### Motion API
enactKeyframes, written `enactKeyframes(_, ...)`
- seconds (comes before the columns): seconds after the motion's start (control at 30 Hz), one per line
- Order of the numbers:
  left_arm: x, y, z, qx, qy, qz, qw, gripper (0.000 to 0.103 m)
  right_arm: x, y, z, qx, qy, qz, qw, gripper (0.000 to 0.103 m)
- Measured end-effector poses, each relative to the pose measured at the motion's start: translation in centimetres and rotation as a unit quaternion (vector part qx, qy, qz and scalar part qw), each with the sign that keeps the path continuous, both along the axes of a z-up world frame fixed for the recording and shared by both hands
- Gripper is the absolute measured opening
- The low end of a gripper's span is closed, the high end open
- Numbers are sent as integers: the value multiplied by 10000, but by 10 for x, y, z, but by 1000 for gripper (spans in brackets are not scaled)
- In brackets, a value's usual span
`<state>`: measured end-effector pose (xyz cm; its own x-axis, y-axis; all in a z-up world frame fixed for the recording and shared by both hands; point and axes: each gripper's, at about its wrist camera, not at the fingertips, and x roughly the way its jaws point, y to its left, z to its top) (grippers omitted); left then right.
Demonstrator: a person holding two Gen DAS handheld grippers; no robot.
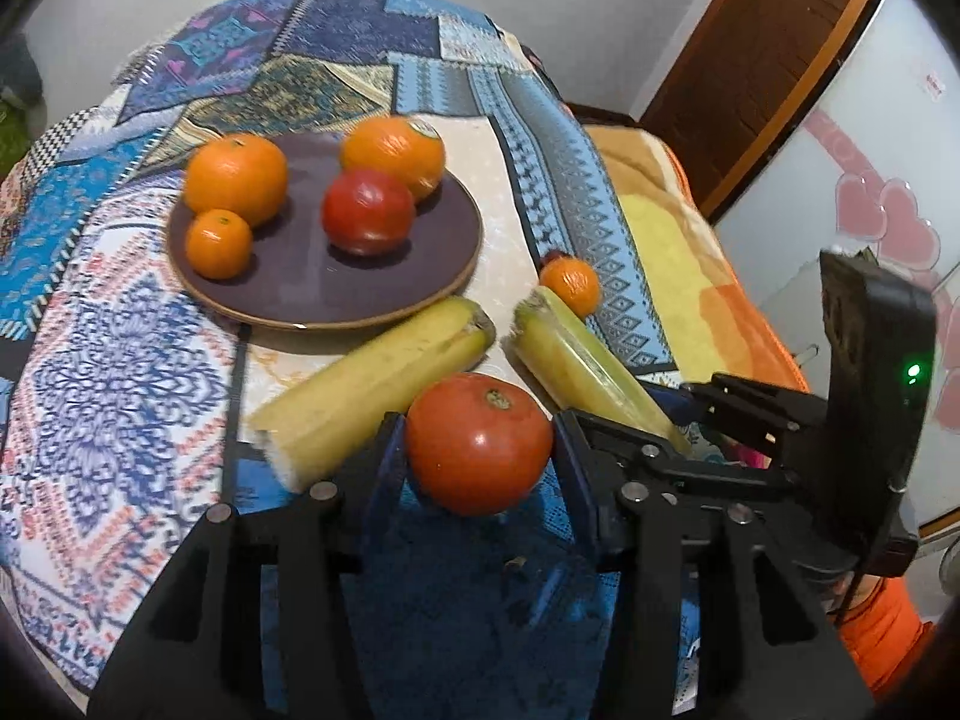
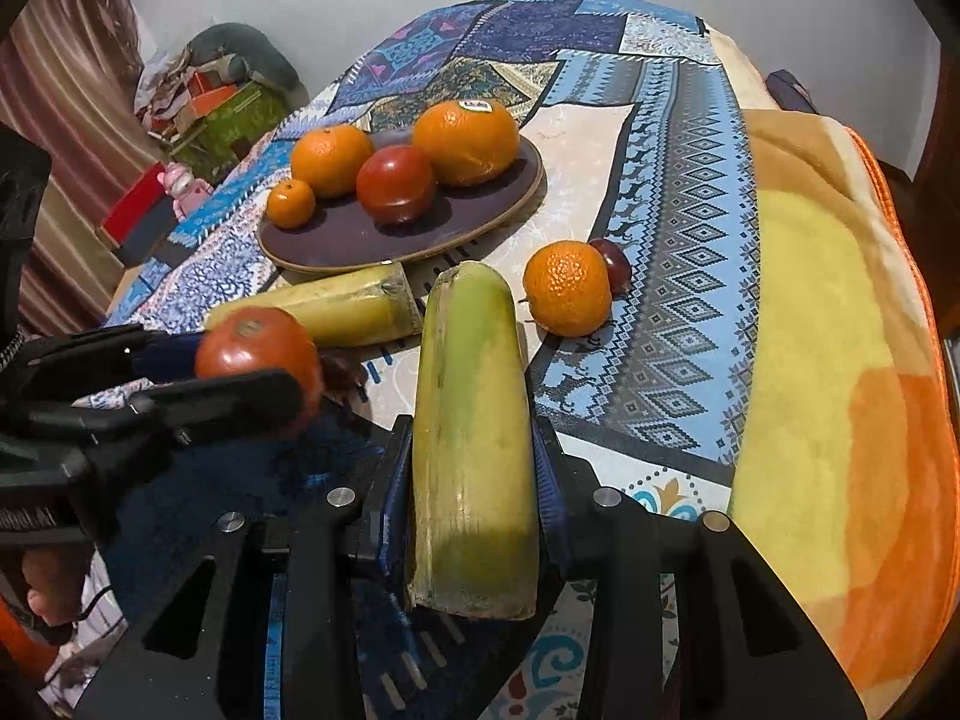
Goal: Organize fruits
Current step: 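Lower the cylinder onto the plate with the right tool while the left tool places the tomato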
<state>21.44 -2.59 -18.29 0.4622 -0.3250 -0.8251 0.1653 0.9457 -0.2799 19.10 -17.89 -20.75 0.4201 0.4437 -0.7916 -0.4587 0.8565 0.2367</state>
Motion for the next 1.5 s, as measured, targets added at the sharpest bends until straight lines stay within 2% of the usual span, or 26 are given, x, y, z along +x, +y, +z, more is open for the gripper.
enactKeyframes(0.27,-2,30,34,-47,-389,337,9987,49,-2,2,27,148,-317,8,9994,34)
enactKeyframes(0.57,22,58,53,49,-627,633,9960,49,22,18,56,298,-647,-11,9975,34)
enactKeyframes(0.8,54,68,39,92,-474,775,9958,49,47,34,66,290,-828,24,9961,34)
enactKeyframes(1.13,85,70,6,111,-186,782,9967,49,83,57,61,177,-746,132,9970,34)
enactKeyframes(1.5,100,69,1,101,-214,737,9970,49,105,76,53,78,-590,413,9974,34)
